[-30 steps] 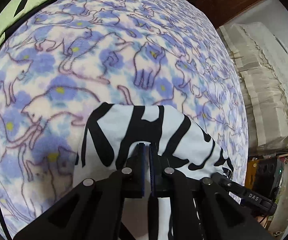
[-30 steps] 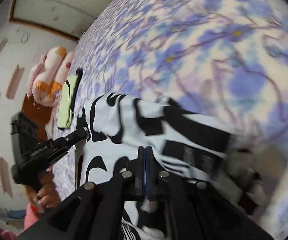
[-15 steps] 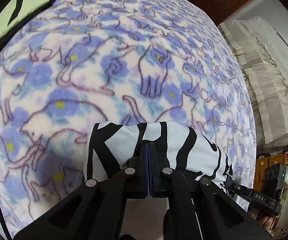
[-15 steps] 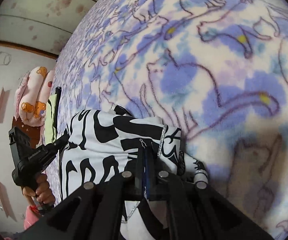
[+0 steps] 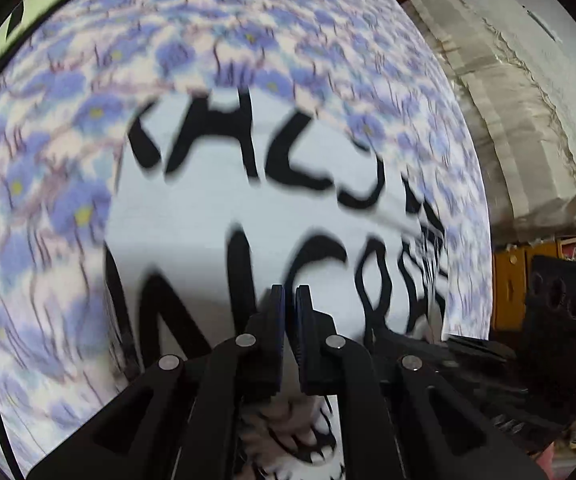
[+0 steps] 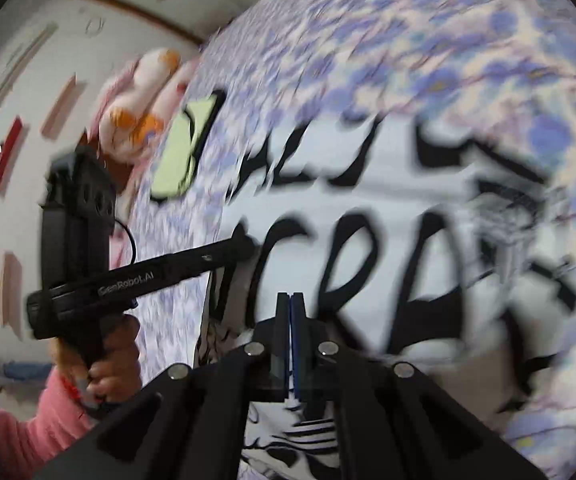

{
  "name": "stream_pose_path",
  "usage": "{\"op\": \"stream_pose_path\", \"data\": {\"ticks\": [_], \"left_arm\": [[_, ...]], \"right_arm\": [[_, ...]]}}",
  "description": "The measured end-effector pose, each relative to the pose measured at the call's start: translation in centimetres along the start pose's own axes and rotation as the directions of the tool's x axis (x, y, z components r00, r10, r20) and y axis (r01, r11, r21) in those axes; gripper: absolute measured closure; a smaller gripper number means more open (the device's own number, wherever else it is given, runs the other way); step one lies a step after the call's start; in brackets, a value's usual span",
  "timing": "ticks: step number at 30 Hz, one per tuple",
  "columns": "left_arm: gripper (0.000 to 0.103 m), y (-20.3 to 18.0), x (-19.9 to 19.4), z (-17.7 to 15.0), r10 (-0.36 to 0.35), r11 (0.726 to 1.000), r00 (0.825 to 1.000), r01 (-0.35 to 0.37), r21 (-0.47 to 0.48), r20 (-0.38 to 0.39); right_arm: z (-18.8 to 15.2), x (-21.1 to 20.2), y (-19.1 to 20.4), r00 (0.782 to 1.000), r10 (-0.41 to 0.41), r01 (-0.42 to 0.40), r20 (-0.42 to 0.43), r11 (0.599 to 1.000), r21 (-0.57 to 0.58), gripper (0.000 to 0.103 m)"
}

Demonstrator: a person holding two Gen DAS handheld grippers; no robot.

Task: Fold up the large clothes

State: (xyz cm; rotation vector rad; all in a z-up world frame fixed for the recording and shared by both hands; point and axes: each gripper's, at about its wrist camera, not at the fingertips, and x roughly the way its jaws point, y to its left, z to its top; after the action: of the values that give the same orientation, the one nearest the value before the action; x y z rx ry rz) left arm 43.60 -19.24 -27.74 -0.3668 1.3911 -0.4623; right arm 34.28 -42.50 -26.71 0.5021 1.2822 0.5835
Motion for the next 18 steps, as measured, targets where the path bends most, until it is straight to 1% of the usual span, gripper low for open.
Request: {"op": "stream_pose_path", "data": {"ticks": [2, 5, 7, 9, 10, 12, 14, 16, 18], "left_arm": [[0.101, 0.2, 0.2, -1.3, -0.023, 1.000, 1.000, 0.023, -0.011, -0.021], [0.101, 0.6, 0.1, -2.8, -0.004, 1.000, 1.000, 0.004, -0.005, -0.018], [0.101, 1.4, -0.3, -3.4, -0.006, 1.000, 1.000, 0.006, -0.014, -0.010], [0.102, 2.1, -0.9, -3.9, -0.013, 1.000, 1.000, 0.013, -0.017, -0.004], [0.102, 2.4, -1.3, -4.0, -0.008, 1.000, 1.000, 0.008, -0.013, 0.001], [0.102, 3.0, -2.1, -4.4, 0.003, 1.000, 1.000, -0.003, -0.008, 0.015], [0.102, 3.7, -2.8, -4.6, 0.004, 1.000, 1.000, -0.004, -0.009, 0.020], [0.102, 4.3, -3.2, -4.8, -0.001, 1.000, 1.000, 0.002, -0.026, 0.020], [0.102, 4.3, -3.5, -4.9, 0.007, 1.000, 1.000, -0.007, -0.024, 0.019]], "right_arm": [[-0.6, 1.5, 0.6, 1.000, -0.007, 0.007, -0.030, 1.000, -0.014, 0.103], [-1.2, 2.7, 0.5, 0.997, -0.051, 0.051, -0.057, 0.999, 0.000, 0.103], [-1.4, 2.5, -0.2, 0.996, -0.081, 0.081, -0.042, 0.997, 0.005, 0.103], [-1.6, 1.6, -1.5, 0.988, -0.152, 0.152, -0.027, 0.988, 0.011, 0.103], [-1.8, 0.7, -2.8, 0.984, -0.180, 0.180, -0.017, 0.983, 0.041, 0.103], [-2.3, -1.2, -5.1, 0.985, -0.171, 0.169, 0.005, 0.980, 0.109, 0.103], [-2.7, -2.6, -6.7, 0.986, -0.165, 0.160, 0.022, 0.976, 0.146, 0.103], [-3.2, -3.6, -7.4, 0.986, -0.165, 0.159, 0.029, 0.975, 0.158, 0.103], [-3.6, -4.0, -7.5, 0.986, -0.167, 0.160, 0.029, 0.973, 0.164, 0.103]]}}
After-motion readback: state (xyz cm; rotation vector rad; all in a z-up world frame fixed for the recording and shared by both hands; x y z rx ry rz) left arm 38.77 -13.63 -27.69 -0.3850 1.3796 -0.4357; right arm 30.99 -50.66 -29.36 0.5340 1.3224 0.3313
